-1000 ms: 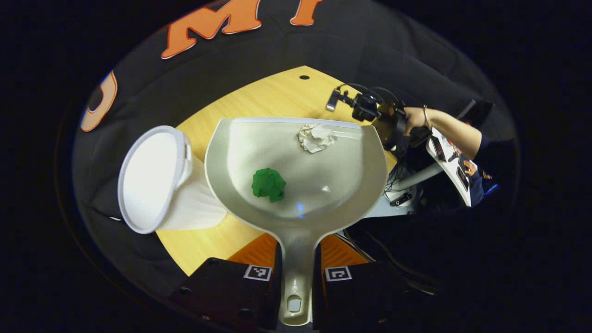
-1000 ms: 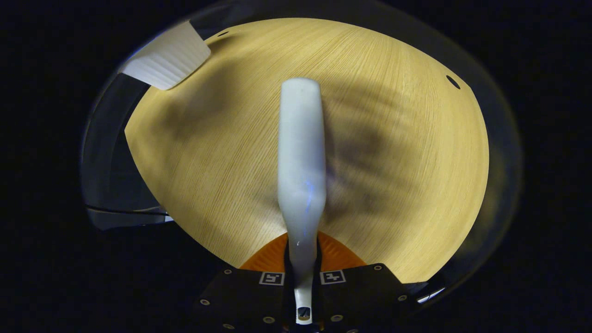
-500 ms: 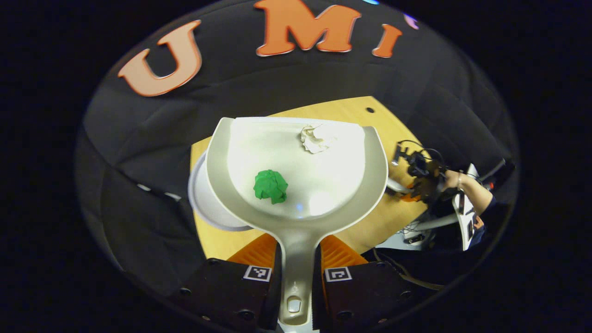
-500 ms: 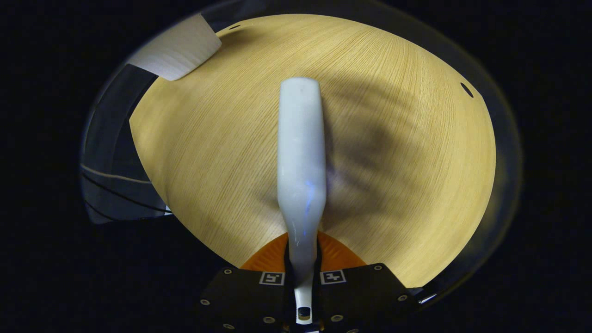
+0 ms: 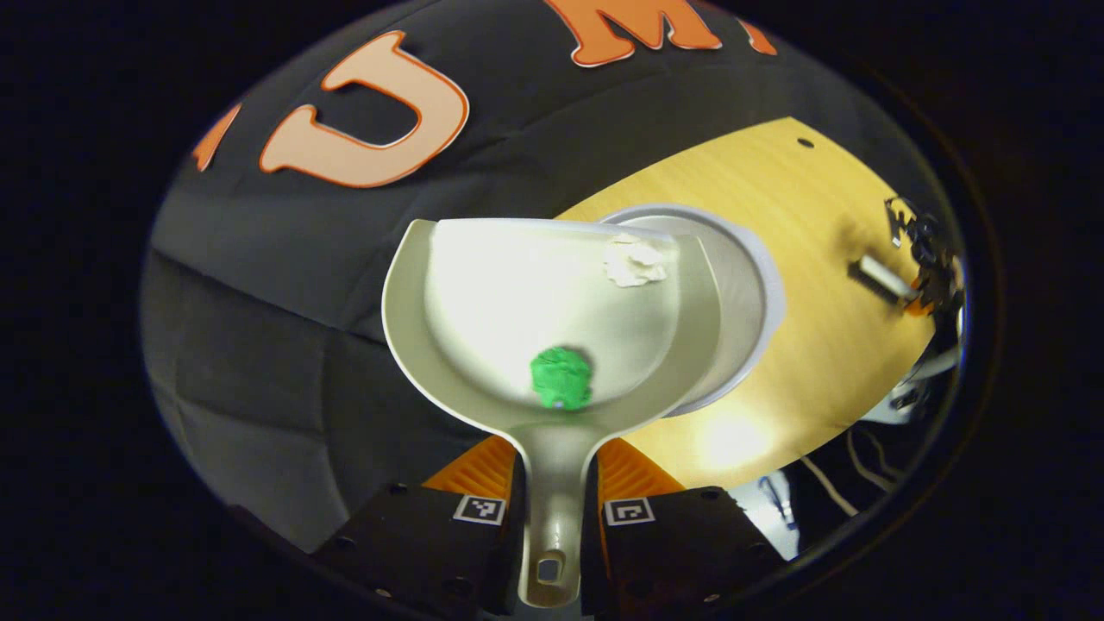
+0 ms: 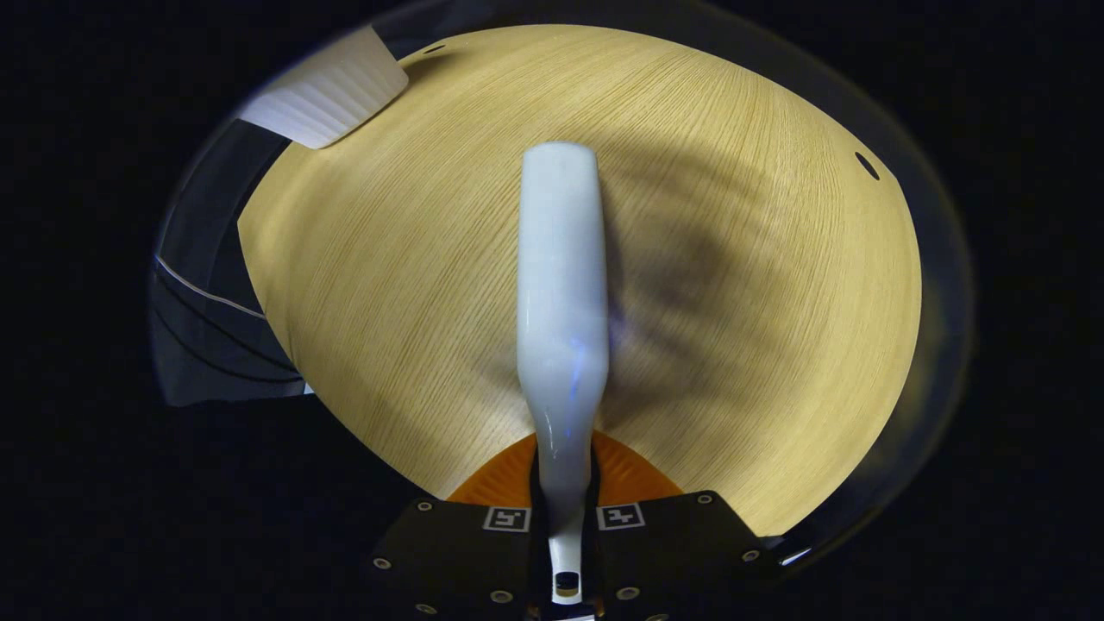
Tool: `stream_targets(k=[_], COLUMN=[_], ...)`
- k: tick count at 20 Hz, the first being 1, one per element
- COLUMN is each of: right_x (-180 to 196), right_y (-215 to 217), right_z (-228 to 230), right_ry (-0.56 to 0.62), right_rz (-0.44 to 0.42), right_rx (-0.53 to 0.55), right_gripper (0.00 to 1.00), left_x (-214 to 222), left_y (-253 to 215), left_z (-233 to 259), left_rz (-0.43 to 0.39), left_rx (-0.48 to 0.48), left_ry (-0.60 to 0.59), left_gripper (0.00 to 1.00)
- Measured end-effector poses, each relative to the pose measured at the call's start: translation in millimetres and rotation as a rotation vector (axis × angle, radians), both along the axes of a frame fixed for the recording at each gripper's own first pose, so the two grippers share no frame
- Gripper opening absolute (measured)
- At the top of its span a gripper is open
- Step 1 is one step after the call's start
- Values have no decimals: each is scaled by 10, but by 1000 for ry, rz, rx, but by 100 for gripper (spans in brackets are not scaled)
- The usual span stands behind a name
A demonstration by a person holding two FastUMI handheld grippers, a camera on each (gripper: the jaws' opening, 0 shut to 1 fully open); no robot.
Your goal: Pick up the small broom and dustpan from the desktop, sweep the trash into the dustpan with the broom, and then empty the trash into the garbage bin.
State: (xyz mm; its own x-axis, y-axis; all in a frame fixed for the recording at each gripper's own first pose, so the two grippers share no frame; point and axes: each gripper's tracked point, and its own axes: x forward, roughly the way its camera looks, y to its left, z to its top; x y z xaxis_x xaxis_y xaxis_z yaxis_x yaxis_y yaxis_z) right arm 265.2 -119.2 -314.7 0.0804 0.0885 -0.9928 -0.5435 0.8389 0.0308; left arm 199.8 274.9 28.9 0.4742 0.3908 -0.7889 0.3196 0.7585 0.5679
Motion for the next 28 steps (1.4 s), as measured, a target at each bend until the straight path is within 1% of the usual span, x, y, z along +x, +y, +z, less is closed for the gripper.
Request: stream_targets(k=[2, 6, 9, 10, 11, 12, 14, 17, 20, 24, 26, 28], right_x=[15, 31, 14, 16, 13, 7, 4, -13, -14, -21, -26, -31], right_y=[-16, -15, -7, -7, -14, -15, -14, -23, -27, -24, -12, -8], right_z=[22, 37, 35, 30, 23, 24, 29, 11, 13, 19, 21, 17], right_ry=[-3, 0, 1, 4, 5, 6, 12, 23, 39, 46, 44, 43], right_rz=[-18, -31, -45, -49, -52, -55, -67, -89, -83, -79, -83, -83], right_rx=[11, 21, 21, 24, 24, 25, 32, 41, 37, 34, 38, 46], right_gripper=[13, 13, 13, 13, 13, 13, 13, 13, 13, 13, 13, 13], left_x=[41, 67, 1, -24, -35, -67, -99, -104, -68, 93, 226, 317], left_y=[89, 118, 161, 164, 153, 130, 9, -115, -146, -275, -392, -568], left_z=[26, -46, -97, -133, -153, -205, -356, -442, -399, -215, -69, 26], left_rz=[-83, -184, -224, -233, -226, -206, -141, -57, -4, 26, 6, -19], left_rx=[108, 247, 304, 303, 277, 231, 123, -22, -107, -212, -266, -338], left_ry=[14, 101, 147, 165, 181, 192, 197, 166, 103, -8, -63, -94], left_gripper=[27, 28, 27, 27, 27, 27, 27, 27, 27, 27, 27, 27])
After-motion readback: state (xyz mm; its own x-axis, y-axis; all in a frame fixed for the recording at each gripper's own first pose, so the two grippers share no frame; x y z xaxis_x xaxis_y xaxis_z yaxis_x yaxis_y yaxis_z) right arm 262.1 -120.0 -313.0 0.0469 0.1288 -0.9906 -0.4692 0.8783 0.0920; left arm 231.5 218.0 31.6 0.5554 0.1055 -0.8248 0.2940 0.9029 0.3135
